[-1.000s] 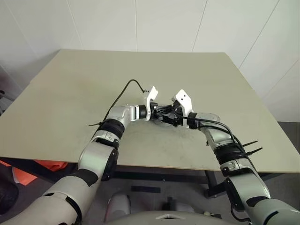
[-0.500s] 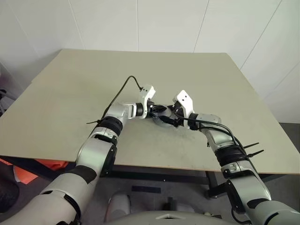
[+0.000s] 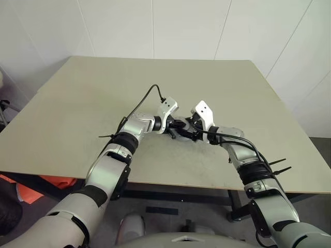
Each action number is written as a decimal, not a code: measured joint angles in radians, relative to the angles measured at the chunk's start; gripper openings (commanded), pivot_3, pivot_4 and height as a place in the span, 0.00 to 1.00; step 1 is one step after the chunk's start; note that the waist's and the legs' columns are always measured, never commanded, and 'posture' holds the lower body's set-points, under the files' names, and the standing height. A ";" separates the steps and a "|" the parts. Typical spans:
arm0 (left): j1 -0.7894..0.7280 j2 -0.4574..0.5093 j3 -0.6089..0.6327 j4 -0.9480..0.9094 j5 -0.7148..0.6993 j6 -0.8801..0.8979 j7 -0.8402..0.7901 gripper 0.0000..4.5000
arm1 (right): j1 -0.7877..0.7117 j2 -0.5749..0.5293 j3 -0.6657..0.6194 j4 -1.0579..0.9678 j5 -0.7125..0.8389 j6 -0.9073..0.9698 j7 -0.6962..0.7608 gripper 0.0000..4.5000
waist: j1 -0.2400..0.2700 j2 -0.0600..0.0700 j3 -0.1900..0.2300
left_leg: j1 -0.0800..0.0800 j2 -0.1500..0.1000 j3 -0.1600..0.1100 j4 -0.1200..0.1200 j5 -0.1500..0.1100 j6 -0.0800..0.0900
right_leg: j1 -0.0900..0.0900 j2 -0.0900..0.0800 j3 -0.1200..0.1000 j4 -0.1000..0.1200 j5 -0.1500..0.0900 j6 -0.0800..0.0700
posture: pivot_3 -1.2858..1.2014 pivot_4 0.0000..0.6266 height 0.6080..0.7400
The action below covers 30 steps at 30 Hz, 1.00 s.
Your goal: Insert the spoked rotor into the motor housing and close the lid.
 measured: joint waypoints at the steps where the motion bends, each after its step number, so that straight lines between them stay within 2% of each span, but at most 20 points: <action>1: 0.000 0.000 0.000 -0.001 0.000 0.002 0.000 0.01 | 0.000 0.000 0.000 -0.001 0.000 0.001 0.000 0.69 | 0.000 0.000 0.000 | 0.000 0.000 0.000 0.000 0.000 0.000 | 0.000 0.000 0.000 0.000 0.000 0.000 | 0.52 0.00 1.00; 12: 0.003 0.004 0.006 -0.022 -0.001 0.030 -0.013 0.01 | 0.003 -0.001 0.000 -0.016 0.000 0.013 0.003 0.69 | -0.001 0.000 0.000 | 0.000 0.000 0.000 -0.001 0.000 0.000 | -0.001 0.000 0.000 -0.001 0.000 0.000 | 0.52 0.00 1.00; 13: 0.003 0.003 0.010 -0.022 -0.002 0.034 -0.013 0.00 | 0.004 -0.002 0.000 -0.017 0.000 0.013 0.003 0.85 | -0.001 0.000 0.000 | -0.001 0.000 0.000 -0.001 0.000 0.000 | -0.002 0.000 0.000 -0.001 0.000 0.000 | 0.52 0.00 1.00; 15: 0.003 0.001 0.018 -0.022 -0.005 0.040 -0.018 0.00 | 0.010 -0.010 0.002 -0.030 0.001 0.021 0.017 0.98 | 0.000 0.000 0.000 | -0.001 0.000 0.000 -0.001 0.000 0.000 | -0.002 0.000 0.000 -0.001 0.000 0.000 | 0.52 0.00 1.00; 30: 0.008 0.000 0.032 -0.023 -0.007 0.042 -0.022 0.00 | 0.027 -0.055 -0.018 -0.147 0.050 0.170 0.054 0.99 | 0.001 0.000 0.001 | -0.002 0.000 0.000 -0.001 -0.001 0.001 | -0.003 0.000 0.000 -0.002 -0.001 0.001 | 0.52 0.00 1.00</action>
